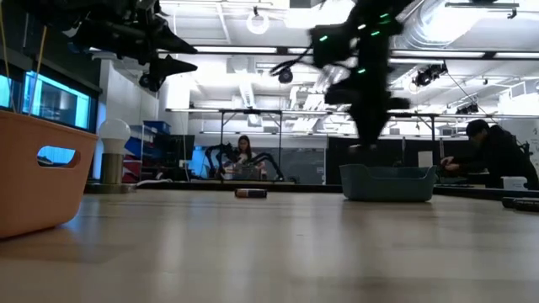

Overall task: Sort batteries
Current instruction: Put the black battery into the blue bin

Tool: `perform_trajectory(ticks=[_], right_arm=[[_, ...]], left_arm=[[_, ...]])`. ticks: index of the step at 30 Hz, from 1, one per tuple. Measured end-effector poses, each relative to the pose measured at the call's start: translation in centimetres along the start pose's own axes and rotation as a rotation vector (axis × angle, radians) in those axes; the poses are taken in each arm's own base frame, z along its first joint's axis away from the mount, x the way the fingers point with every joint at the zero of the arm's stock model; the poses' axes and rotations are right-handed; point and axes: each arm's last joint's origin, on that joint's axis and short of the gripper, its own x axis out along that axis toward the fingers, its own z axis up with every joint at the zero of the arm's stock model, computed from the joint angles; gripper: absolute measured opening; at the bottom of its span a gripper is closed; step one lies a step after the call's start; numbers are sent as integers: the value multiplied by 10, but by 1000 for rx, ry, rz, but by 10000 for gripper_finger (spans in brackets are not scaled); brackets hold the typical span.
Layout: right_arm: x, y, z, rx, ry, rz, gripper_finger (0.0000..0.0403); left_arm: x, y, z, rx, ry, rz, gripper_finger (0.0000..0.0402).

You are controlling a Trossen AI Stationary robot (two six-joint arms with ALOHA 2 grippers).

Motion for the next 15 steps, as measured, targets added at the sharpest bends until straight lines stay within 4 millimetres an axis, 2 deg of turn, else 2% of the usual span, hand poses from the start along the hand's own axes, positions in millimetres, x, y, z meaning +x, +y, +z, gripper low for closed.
perform_trajectory(ticks=[3,8,10,12,15], right_arm=[[-12,-15,-23,101,-30,28,32],[4,-27,-40,189,-5,-9,33],[10,-27,-41,223,6,14,59],[17,-25,-41,219,22,25,102],[15,-24,-41,162,28,45,165]], left_arm=[[0,1,0,8,-7,19,170],[0,1,0,3,-9,25,170],[0,1,0,-8,-9,25,170],[0,1,0,-25,-10,25,170],[0,1,0,-29,-10,27,170]])
